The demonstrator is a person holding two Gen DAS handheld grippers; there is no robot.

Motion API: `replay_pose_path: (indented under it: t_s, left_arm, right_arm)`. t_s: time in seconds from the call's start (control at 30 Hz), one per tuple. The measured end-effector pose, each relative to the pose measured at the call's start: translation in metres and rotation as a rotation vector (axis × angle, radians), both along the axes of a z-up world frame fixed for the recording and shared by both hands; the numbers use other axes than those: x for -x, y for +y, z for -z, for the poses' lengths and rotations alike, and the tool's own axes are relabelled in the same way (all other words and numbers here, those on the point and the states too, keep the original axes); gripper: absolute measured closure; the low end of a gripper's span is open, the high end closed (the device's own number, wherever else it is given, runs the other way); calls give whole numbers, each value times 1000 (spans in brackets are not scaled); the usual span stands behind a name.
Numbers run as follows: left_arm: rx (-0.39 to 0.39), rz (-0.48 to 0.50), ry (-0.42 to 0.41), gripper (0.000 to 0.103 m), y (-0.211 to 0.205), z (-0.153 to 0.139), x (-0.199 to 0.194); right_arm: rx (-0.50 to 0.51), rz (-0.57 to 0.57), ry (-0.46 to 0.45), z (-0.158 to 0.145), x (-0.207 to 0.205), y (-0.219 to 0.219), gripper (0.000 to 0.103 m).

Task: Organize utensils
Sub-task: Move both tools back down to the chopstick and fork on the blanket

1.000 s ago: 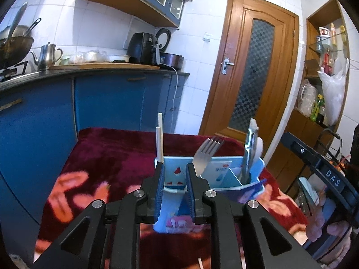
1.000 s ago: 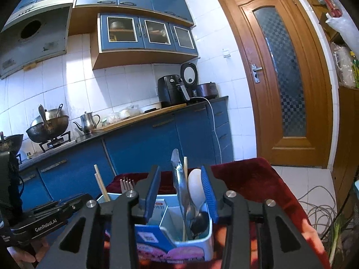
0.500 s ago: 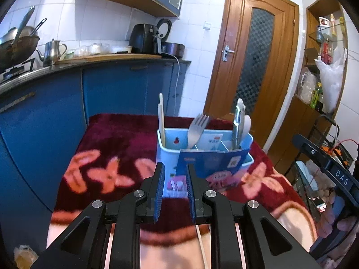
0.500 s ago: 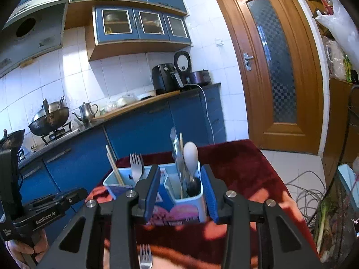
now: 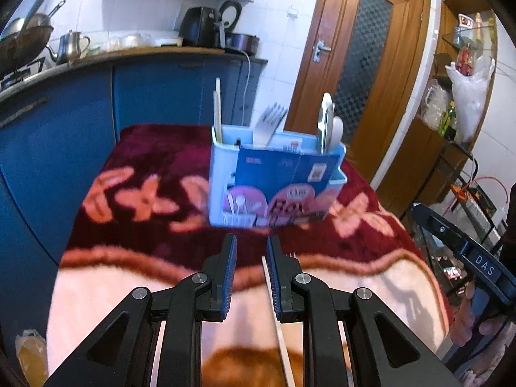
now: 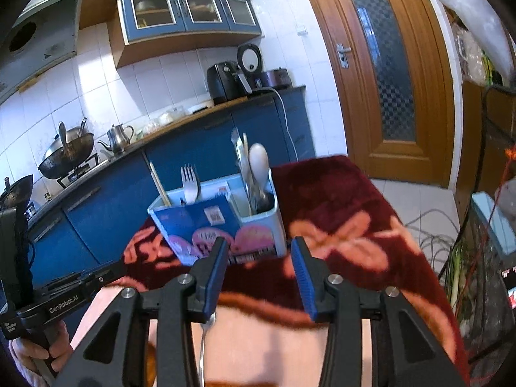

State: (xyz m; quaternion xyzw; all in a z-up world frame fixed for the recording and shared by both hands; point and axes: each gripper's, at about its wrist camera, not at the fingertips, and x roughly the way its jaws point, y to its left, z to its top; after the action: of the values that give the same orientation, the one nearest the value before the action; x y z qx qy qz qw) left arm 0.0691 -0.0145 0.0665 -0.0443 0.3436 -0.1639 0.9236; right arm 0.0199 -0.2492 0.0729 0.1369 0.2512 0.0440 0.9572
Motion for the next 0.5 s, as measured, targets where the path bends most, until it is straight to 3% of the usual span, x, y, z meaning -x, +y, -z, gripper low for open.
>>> replay_pose_path:
  t_s: [0.5]
  left_arm:
    - [-48,25,122,84,-18,39,3]
  right_arm:
    - [1,-36,109,40,19,1,54]
